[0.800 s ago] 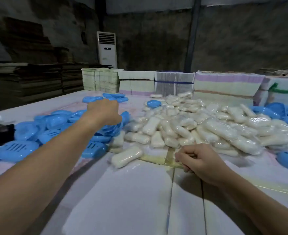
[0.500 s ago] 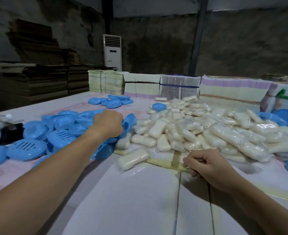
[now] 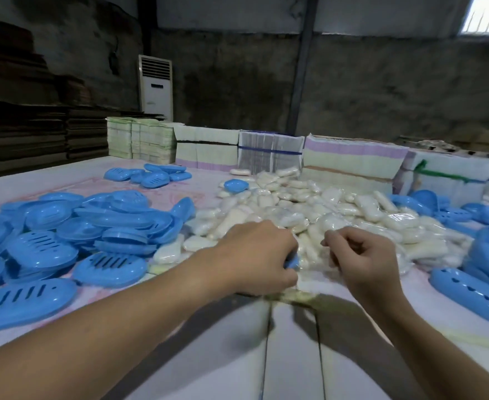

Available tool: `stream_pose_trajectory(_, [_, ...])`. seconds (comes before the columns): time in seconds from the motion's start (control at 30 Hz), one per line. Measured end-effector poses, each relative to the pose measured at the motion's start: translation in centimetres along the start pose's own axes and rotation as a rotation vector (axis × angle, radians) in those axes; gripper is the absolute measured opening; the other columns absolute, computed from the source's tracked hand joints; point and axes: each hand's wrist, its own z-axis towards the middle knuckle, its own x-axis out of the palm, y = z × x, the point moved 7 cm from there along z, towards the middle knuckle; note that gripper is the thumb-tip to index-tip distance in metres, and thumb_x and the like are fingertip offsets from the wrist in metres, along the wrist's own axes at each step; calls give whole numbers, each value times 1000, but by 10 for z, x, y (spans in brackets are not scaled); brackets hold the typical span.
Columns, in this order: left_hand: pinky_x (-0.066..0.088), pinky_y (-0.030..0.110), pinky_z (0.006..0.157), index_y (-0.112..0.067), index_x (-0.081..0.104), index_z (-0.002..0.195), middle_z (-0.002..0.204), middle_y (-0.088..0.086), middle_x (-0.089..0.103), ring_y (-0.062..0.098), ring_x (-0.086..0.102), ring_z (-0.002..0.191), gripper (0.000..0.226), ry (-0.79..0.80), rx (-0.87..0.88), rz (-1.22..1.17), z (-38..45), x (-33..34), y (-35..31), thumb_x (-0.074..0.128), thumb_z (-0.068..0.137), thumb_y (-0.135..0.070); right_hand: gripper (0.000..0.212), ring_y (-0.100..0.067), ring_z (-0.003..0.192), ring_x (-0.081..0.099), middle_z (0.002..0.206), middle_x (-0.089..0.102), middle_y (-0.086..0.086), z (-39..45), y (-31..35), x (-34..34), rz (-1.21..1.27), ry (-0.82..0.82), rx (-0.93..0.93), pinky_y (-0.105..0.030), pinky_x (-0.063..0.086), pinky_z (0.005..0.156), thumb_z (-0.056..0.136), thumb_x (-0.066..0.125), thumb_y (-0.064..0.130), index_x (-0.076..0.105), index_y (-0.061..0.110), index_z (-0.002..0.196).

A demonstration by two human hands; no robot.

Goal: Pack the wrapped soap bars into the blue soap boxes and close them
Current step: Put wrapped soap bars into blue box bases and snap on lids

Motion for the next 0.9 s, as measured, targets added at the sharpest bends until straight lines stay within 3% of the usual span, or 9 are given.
stream_pose_trajectory(0.1, [38, 29, 54, -24, 57, 72, 68, -7, 53, 17, 50, 66, 20, 76, 187, -132, 3, 24, -45, 62, 85, -39, 33, -37, 55, 50, 51, 51, -15, 9, -13, -24, -89, -96, -13, -54, 47, 59, 87, 61, 7, 54, -2, 56])
stream_pose_trajectory(0.17, [50, 35, 70, -25, 70, 90, 80, -9, 62, 16, 56, 81, 17, 69, 293, -237, 3, 36, -58, 67, 88, -41, 28, -31, 57, 52, 53, 55, -8, 13, -23, -31, -183, -103, 6, -53, 48, 60, 86, 62, 10, 59, 6, 59])
stream_pose_trajectory(0.27, [45, 36, 89, -25, 71, 109, 103, -7, 63, 13, 51, 101, 31, 40, 363, -390, 1, 44, -40, 73, 85, -46, 5, -24, 80, 56, 79, 65, -1, 14, -32, -28, -389, -57, 6, -40, 45, 72, 82, 68, 12, 71, 16, 81])
stream_pose_trajectory(0.33, [40, 27, 96, -32, 65, 118, 112, -14, 58, 7, 46, 111, 44, 67, 318, -432, 0, 45, -9, 73, 80, -53, 22, -25, 102, 49, 102, 62, -5, 16, -38, -27, -522, -36, 10, -29, 33, 80, 81, 71, 13, 70, 15, 103])
stream_pose_trajectory(0.43, [37, 16, 90, -41, 58, 125, 113, -32, 51, -4, 44, 114, 57, 153, 145, -521, 1, 54, 30, 73, 72, -57, 41, -27, 116, 40, 120, 57, -9, 18, -40, -30, -630, -10, 38, -29, 27, 88, 82, 71, 20, 63, 18, 122])
stream_pose_trajectory(0.57, [37, 12, 86, -41, 60, 123, 106, -26, 55, -3, 45, 110, 64, 168, 156, -486, 5, 63, 29, 70, 65, -64, 51, -31, 122, 39, 134, 58, -6, 19, -48, -28, -708, 77, 102, -41, 32, 97, 85, 67, 27, 55, 21, 135])
stream_pose_trajectory(0.77, [40, 23, 97, -40, 64, 118, 102, -24, 56, -4, 42, 111, 69, 193, 149, -412, 4, 73, 22, 57, 65, -83, 47, -28, 124, 38, 131, 62, -1, 20, -55, -33, -743, 140, 202, -42, 33, 98, 87, 61, 42, 56, 33, 133])
stream_pose_trajectory(0.9, [40, 21, 88, -38, 64, 114, 96, -22, 56, -4, 43, 103, 78, 159, 125, -385, 4, 81, 13, 45, 63, -94, 39, -26, 119, 38, 126, 63, -1, 20, -55, -34, -705, 135, 202, -40, 32, 95, 85, 63, 43, 61, 37, 124])
